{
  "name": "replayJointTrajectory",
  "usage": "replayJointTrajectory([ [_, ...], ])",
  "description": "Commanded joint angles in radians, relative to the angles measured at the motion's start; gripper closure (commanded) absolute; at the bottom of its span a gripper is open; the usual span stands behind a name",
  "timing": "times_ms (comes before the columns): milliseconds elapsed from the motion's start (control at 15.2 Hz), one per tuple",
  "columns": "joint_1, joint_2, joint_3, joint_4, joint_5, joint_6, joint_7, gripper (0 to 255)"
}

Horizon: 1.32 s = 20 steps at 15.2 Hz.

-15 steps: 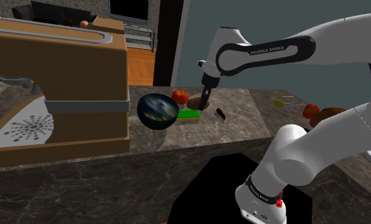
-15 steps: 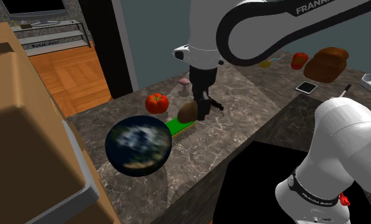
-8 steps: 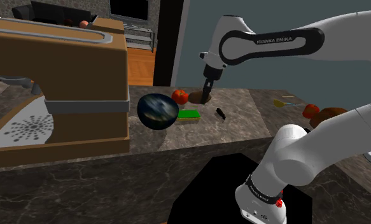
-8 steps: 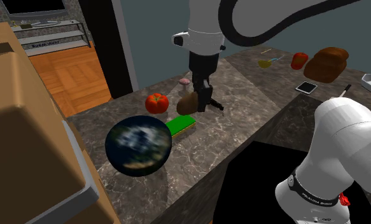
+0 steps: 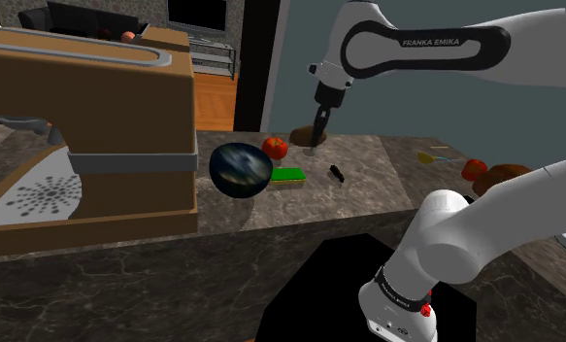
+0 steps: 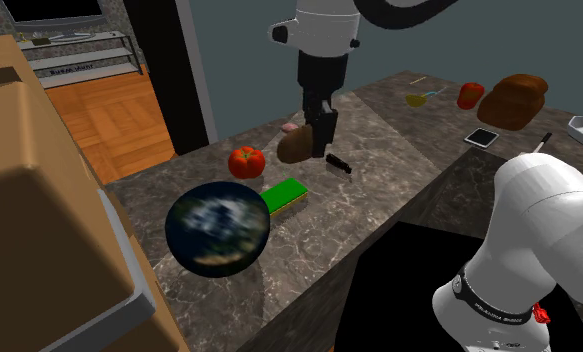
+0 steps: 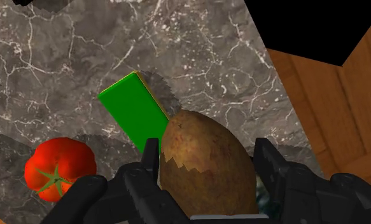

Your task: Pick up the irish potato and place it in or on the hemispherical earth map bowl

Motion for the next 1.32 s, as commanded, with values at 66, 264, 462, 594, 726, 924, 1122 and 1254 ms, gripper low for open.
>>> replayJointTrajectory([
  [66, 0.001, -0.002, 0.004, 0.041, 0.003, -0.044, -0.001, 255],
  [264, 0.011, 0.031, 0.013, 0.092, 0.014, -0.062, 0.010, 255],
  [462, 0.037, 0.131, 0.035, 0.171, 0.040, -0.043, 0.042, 255],
  [594, 0.052, 0.199, 0.048, 0.230, 0.055, -0.036, 0.062, 255],
  [726, 0.065, 0.268, 0.060, 0.294, 0.069, -0.032, 0.081, 255],
  [924, 0.083, 0.372, 0.076, 0.399, 0.088, -0.035, 0.107, 255],
  [1122, 0.099, 0.479, 0.091, 0.517, 0.103, -0.047, 0.131, 255],
  [1254, 0.107, 0.553, 0.100, 0.604, 0.112, -0.060, 0.147, 255],
])
